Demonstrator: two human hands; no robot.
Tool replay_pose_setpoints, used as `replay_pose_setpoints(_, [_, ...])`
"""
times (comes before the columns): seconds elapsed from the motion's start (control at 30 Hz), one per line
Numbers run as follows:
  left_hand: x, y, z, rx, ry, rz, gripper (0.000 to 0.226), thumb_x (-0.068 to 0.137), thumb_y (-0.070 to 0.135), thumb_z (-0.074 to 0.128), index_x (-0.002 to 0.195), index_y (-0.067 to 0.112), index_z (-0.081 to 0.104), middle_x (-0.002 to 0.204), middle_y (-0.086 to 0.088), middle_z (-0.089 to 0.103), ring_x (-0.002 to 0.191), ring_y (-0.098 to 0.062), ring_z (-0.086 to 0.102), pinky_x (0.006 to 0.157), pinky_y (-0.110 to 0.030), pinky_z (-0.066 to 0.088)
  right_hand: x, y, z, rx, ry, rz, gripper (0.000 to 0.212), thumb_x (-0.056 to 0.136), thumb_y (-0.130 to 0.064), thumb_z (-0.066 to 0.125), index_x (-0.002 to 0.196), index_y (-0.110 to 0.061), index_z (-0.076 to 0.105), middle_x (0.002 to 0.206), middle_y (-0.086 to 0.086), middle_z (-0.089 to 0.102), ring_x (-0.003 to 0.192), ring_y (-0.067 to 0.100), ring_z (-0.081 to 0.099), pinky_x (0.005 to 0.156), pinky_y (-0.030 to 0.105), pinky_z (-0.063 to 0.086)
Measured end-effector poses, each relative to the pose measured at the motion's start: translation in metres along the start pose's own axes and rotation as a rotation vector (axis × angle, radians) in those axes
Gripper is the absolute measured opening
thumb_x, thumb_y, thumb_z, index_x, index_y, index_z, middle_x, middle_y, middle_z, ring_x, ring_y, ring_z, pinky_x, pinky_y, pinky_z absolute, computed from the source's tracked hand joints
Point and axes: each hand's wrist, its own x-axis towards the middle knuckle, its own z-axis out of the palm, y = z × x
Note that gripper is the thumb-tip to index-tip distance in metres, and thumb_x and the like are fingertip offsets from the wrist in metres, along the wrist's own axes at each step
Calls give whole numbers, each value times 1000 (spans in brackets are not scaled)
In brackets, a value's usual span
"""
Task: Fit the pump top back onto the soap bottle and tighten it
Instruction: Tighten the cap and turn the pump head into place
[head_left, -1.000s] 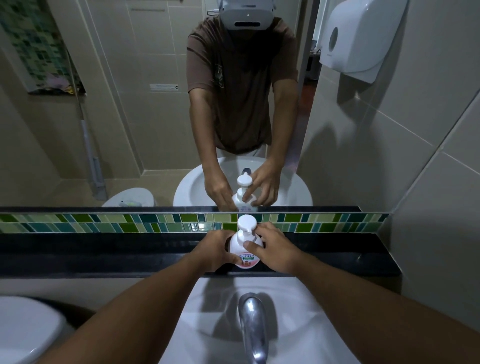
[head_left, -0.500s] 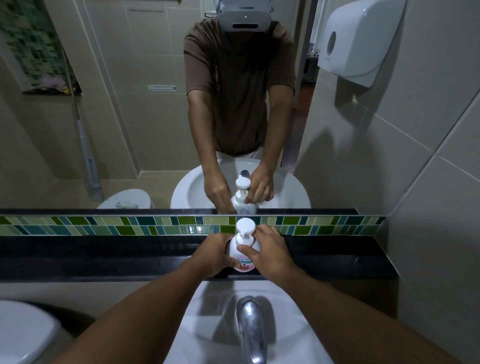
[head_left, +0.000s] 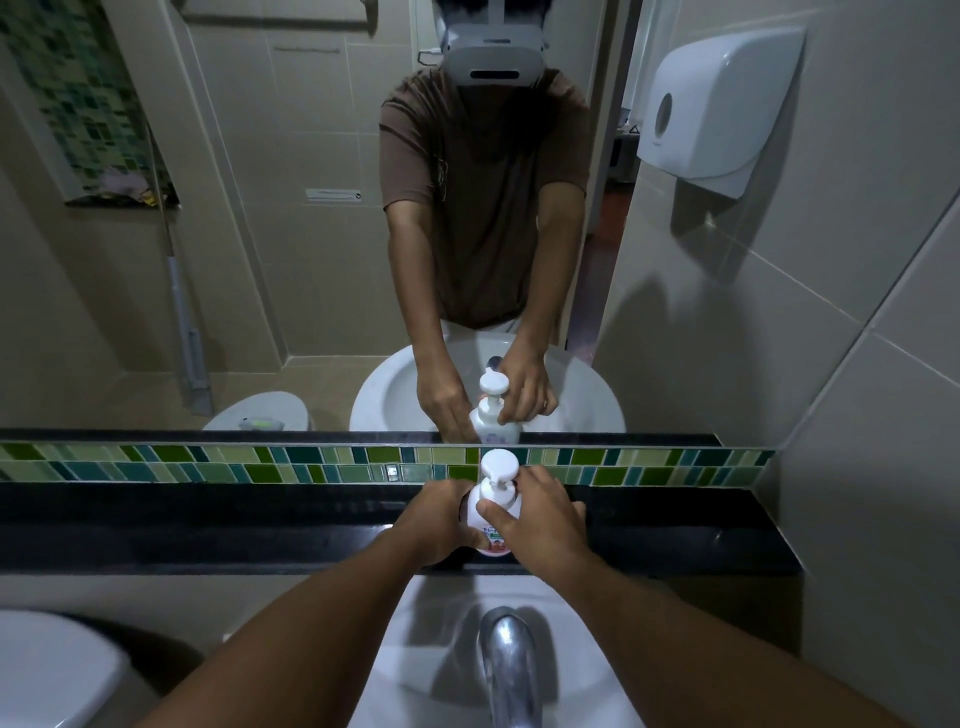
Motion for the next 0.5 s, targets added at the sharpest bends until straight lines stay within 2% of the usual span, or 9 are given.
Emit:
replay_pose_setpoints(0.13, [0, 1, -1, 7, -4, 4, 42, 67, 22, 94, 103, 16, 74, 100, -3, 78, 91, -23, 71, 85, -42, 59, 1, -2, -12, -3, -42, -20, 62, 80, -71, 71, 129, -35, 61, 127, -9, 63, 125, 22, 58, 92, 42, 29])
replay_pose_setpoints(0.27, [-1, 0, 0, 4, -5, 14, 40, 67, 21, 94, 102, 19, 74, 99, 2, 78, 87, -18, 70, 79, -34, 57, -4, -7, -22, 25, -60, -32, 68, 72, -79, 67, 123, -35, 63, 125, -10, 71, 120, 21, 64, 98, 42, 39])
replay_pose_setpoints(0.37, [1, -2, 1, 7, -18, -5, 33, 66, 23, 95, 86, 29, 70, 82, 13, 73, 73, -4, 65, 65, -21, 47, -6, -9, -29, 91, -62, -26, 69, 71, -83, 64, 119, -33, 63, 118, -9, 75, 111, 23, 69, 97, 43, 53])
replay_pose_setpoints(0.43, [1, -3, 1, 12, -10, -25, 40, 65, 22, 96, 71, 36, 60, 64, 25, 64, 64, 9, 61, 54, -10, 39, -8, -12, -33, 127, -69, -31, 71, 71, -85, 62, 121, -35, 61, 115, -9, 76, 107, 22, 70, 93, 44, 57])
replay_pose_setpoints(0.5, [1, -2, 1, 8, 3, -37, 46, 63, 22, 97, 67, 38, 54, 57, 28, 59, 57, 14, 56, 50, -9, 40, -10, -15, -37, 147, -74, -40, 73, 71, -87, 59, 126, -38, 59, 115, -10, 76, 106, 22, 70, 92, 44, 58])
